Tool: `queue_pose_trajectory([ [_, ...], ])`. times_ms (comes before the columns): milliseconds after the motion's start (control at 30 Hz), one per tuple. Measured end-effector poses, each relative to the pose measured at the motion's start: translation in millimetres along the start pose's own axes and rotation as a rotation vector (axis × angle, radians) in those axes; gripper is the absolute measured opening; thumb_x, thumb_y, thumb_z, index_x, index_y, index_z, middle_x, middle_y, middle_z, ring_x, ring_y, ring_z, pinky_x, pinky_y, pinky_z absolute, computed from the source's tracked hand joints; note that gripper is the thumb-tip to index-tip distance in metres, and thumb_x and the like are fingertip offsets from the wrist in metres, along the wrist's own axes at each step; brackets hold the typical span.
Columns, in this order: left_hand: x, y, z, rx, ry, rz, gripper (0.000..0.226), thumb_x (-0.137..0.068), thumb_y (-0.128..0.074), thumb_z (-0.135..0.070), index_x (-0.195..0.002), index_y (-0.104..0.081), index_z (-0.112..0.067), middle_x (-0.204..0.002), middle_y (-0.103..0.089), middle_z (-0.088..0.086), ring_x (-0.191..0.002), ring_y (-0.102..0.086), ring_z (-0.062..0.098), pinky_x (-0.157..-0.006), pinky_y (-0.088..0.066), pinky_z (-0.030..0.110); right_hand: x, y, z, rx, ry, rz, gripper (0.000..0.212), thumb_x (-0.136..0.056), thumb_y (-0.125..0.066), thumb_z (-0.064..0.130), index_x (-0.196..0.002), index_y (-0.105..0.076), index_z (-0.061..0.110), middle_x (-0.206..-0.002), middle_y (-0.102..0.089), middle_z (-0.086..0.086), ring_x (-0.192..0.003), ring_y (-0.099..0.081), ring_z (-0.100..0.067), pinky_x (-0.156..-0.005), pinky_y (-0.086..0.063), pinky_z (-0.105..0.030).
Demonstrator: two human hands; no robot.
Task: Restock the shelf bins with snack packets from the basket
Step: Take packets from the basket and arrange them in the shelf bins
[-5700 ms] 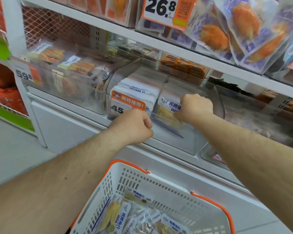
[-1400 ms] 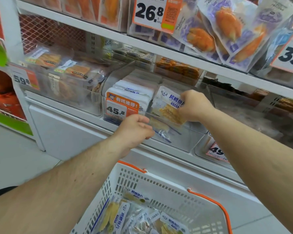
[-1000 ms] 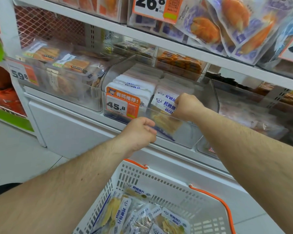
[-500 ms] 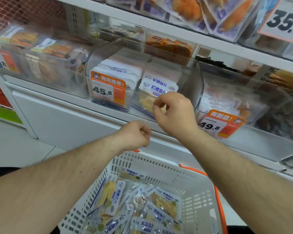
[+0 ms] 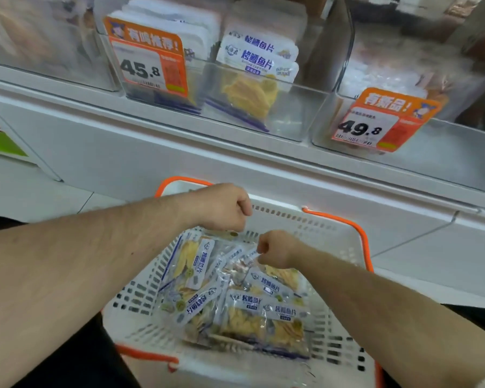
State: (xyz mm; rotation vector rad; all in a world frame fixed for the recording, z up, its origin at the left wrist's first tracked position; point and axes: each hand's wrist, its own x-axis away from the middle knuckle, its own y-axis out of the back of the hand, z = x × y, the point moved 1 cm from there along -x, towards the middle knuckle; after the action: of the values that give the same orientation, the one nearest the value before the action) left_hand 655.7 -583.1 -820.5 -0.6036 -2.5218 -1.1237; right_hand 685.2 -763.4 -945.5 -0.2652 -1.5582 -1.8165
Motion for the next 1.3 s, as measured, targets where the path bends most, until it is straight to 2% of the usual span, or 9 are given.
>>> queue_pose_trajectory([
  [100, -9.0, -8.2, 0.4, -0.045, 0.003, 0.065, 0.018, -0.090, -0.065, -0.013, -0.101, -0.060, -0.026, -0.100, -0.062, -0.013, -0.087, -0.062, 0.005, -0.068, -0.050, 0.019, -2.7, -34.8, -26.2, 0.091, -0.080, 0.204, 0.019, -0.087, -0.068, 0.022, -0.102, -0.072, 0.010, -0.104, -0.070, -0.006, -0.095, -0.062, -0.022, -0.083, -0.049, -0.031],
  [500, -33.3, -27.0, 0.9, -0.104, 0.031, 0.182, 0.023, -0.089, -0.067, -0.017, -0.107, -0.061, -0.030, -0.101, -0.058, -0.017, -0.096, -0.059, 0.006, -0.078, -0.044, 0.020, 7.8, -104.3, -82.2, 0.000, -0.342, 0.429, 0.022, -0.082, -0.073, 0.013, -0.099, -0.060, 0.016, -0.091, -0.060, 0.002, -0.090, -0.062, -0.017, -0.088, -0.054, -0.030],
  [767, -33.9, -21.9, -3.5, -0.101, 0.030, 0.180, 0.025, -0.089, -0.067, -0.017, -0.111, -0.062, -0.028, -0.110, -0.062, -0.012, -0.095, -0.059, 0.006, -0.079, -0.048, 0.021, 6.6, -88.2, -75.9, 0.148, -0.309, 0.457, 0.029, -0.082, -0.075, 0.014, -0.109, -0.066, 0.015, -0.100, -0.065, -0.003, -0.093, -0.061, -0.021, -0.095, -0.052, -0.037],
  [867, -31.9, -13.9, -8.2, -0.068, 0.029, 0.144, 0.028, -0.089, -0.069, -0.017, -0.116, -0.063, -0.022, -0.110, -0.063, -0.011, -0.088, -0.060, 0.006, -0.069, -0.046, 0.019, 4.7, -43.9, -63.7, 0.200, -0.184, 0.481, 0.027, -0.087, -0.072, 0.019, -0.113, -0.068, 0.016, -0.090, -0.065, 0.000, -0.080, -0.060, -0.018, -0.080, -0.052, -0.031],
  [1000, -25.9, 3.1, -9.9, -0.024, 0.056, 0.085, 0.040, -0.089, -0.069, -0.020, -0.127, -0.057, -0.020, -0.113, -0.060, -0.009, -0.084, -0.064, 0.015, -0.061, -0.049, 0.023, 9.8, 21.7, -39.1, 0.208, -0.069, 0.356, 0.015, -0.091, -0.068, 0.026, -0.104, -0.063, 0.020, -0.103, -0.062, 0.000, -0.087, -0.062, -0.019, -0.077, -0.045, -0.030],
  [1067, -23.7, 9.8, -7.1, -0.006, 0.081, 0.051, 0.055, -0.087, -0.072, -0.024, -0.137, -0.048, -0.020, -0.116, -0.060, -0.006, -0.094, -0.066, 0.023, -0.072, -0.053, 0.033, 18.3, 52.3, -25.9, 0.152, -0.007, 0.261, 0.012, -0.092, -0.066, 0.025, -0.085, -0.057, 0.024, -0.094, -0.060, 0.003, -0.083, -0.060, -0.018, -0.077, -0.045, -0.030],
  [1167, -21.5, 17.5, -1.0, 0.025, 0.119, 0.008, 0.078, -0.082, -0.077, -0.036, -0.146, -0.035, -0.019, -0.132, -0.053, 0.001, -0.103, -0.061, 0.021, -0.082, -0.052, 0.032, 32.1, 91.6, -8.6, 0.042, 0.044, 0.100, 0.005, -0.091, -0.066, 0.023, -0.089, -0.062, 0.020, -0.093, -0.065, -0.001, -0.085, -0.059, -0.021, -0.079, -0.046, -0.034],
  [1233, -20.2, 21.6, 3.1, 0.061, 0.135, -0.011, 0.085, -0.078, -0.080, -0.043, -0.146, -0.036, -0.019, -0.137, -0.051, 0.003, -0.116, -0.056, 0.022, -0.098, -0.049, 0.037, 41.2, 110.4, 0.9, -0.042, 0.074, -0.004, 0.007, -0.090, -0.066, 0.020, -0.086, -0.060, 0.022, -0.086, -0.061, 0.003, -0.082, -0.057, -0.020, -0.075, -0.044, -0.032],
  [1300, -17.2, 23.4, 5.5, 0.148, 0.142, -0.027, 0.078, -0.074, -0.083, -0.043, -0.138, -0.045, -0.020, -0.130, -0.057, 0.002, -0.115, -0.058, 0.022, -0.101, -0.048, 0.038, 50.0, 124.1, 9.9, -0.103, 0.105, -0.088, 0.015, -0.088, -0.067, 0.015, -0.079, -0.057, 0.023, -0.078, -0.058, 0.005, -0.074, -0.055, -0.015, -0.066, -0.042, -0.029],
])
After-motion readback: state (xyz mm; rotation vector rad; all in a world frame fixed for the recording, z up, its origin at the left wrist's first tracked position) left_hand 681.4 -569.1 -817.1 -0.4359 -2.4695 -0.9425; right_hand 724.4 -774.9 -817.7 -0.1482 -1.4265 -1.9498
